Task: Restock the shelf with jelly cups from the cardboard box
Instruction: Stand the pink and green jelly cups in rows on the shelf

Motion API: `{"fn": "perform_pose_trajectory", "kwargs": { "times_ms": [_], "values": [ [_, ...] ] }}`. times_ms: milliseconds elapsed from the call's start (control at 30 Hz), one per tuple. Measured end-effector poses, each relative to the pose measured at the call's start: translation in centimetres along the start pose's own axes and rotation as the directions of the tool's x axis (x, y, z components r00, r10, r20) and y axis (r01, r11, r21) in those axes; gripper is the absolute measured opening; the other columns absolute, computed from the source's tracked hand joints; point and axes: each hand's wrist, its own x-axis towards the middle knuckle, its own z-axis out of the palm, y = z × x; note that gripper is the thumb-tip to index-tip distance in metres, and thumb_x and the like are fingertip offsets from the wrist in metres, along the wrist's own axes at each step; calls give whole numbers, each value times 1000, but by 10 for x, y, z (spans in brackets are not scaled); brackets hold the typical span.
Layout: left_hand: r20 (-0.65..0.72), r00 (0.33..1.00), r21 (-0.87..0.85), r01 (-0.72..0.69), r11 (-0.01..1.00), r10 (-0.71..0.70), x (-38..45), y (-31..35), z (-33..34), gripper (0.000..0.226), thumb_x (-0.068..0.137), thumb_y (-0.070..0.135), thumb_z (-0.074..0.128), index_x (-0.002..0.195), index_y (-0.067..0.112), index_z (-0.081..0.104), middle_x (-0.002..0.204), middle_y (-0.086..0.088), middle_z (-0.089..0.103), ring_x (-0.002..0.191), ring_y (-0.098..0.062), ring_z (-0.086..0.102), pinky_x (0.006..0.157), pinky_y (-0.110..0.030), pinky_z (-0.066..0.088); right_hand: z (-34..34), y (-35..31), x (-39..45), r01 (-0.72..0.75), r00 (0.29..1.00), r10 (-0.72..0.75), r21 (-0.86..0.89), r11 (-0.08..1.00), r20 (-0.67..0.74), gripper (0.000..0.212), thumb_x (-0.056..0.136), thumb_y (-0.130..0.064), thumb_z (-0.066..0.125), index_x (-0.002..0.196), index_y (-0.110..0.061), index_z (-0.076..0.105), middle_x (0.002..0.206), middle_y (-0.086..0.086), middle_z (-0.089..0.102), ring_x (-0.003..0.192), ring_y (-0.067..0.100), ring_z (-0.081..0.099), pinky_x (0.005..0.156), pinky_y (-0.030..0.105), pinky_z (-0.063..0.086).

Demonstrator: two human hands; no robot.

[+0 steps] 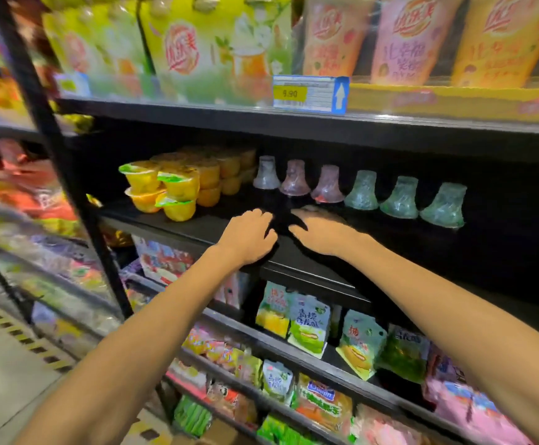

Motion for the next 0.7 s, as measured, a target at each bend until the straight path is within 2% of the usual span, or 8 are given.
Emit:
{"fn": "perform_pose_trajectory", "kwargs": {
  "times_ms": [67, 167, 267, 400, 500, 567, 700],
  "values": [
    [-34, 998, -6, 56, 998, -56, -23, -38, -10, 47, 96, 33, 45, 137, 10, 48, 134, -12, 53, 120, -33, 52, 96, -45, 45, 12, -39, 18, 98, 995, -98, 36, 995, 8, 56, 101, -42, 42, 150, -16, 39, 153, 10, 41, 140, 26, 39, 116, 39, 32],
    [-55, 984, 14, 170, 985, -169, -61, -90, -24, 46, 96, 35, 45, 134, 10, 48, 132, -12, 54, 118, -33, 53, 94, -46, 46, 26, -101, 36, 255, 967, -255, 12, 967, -19, 56, 100, -45, 44, 149, -17, 41, 146, 11, 49, 131, 29, 48, 107, 43, 40],
    [-50, 962, 50, 272, 961, -269, -100, -135, -32, 41, 96, 35, 45, 127, 9, 50, 125, -13, 56, 113, -34, 55, 89, -47, 48, 42, -162, 46, 393, 919, -392, 19, 919, -30, 56, 99, -45, 45, 148, -16, 42, 144, 11, 50, 130, 30, 49, 104, 42, 41],
    [-57, 923, 49, 384, 922, -381, -149, -184, -31, 48, 93, 39, 45, 132, 12, 49, 123, -11, 56, 113, -32, 55, 89, -46, 48, 71, -229, 50, 549, 836, -547, 68, 833, -48, 53, 97, -39, 49, 145, -15, 45, 140, 10, 53, 130, 29, 47, 104, 38, 37],
    [-24, 910, 44, 414, 909, -413, -183, -209, -19, 47, 94, 35, 46, 134, 11, 46, 122, -12, 55, 112, -32, 53, 90, -45, 47, 97, -267, 42, 610, 792, -608, 98, 786, -58, 54, 99, -32, 49, 149, -13, 40, 146, 9, 48, 136, 26, 41, 110, 38, 33],
    [23, 896, 66, 442, 895, -444, -204, -223, -6, 49, 95, 32, 48, 139, 11, 42, 125, -13, 54, 112, -32, 53, 88, -42, 47, 118, -284, 38, 648, 761, -646, 115, 753, -56, 52, 99, -26, 48, 148, -12, 40, 141, 9, 51, 132, 27, 44, 107, 41, 37],
    [158, 825, 81, 536, 840, -542, -241, -248, 43, 53, 95, 34, 48, 142, 11, 40, 133, -14, 51, 116, -35, 53, 92, -47, 47, 185, -293, 37, 635, 759, -649, 154, 757, 60, 52, 97, -21, 48, 147, -12, 40, 139, 10, 52, 130, 29, 46, 104, 44, 41]
  ]
}}
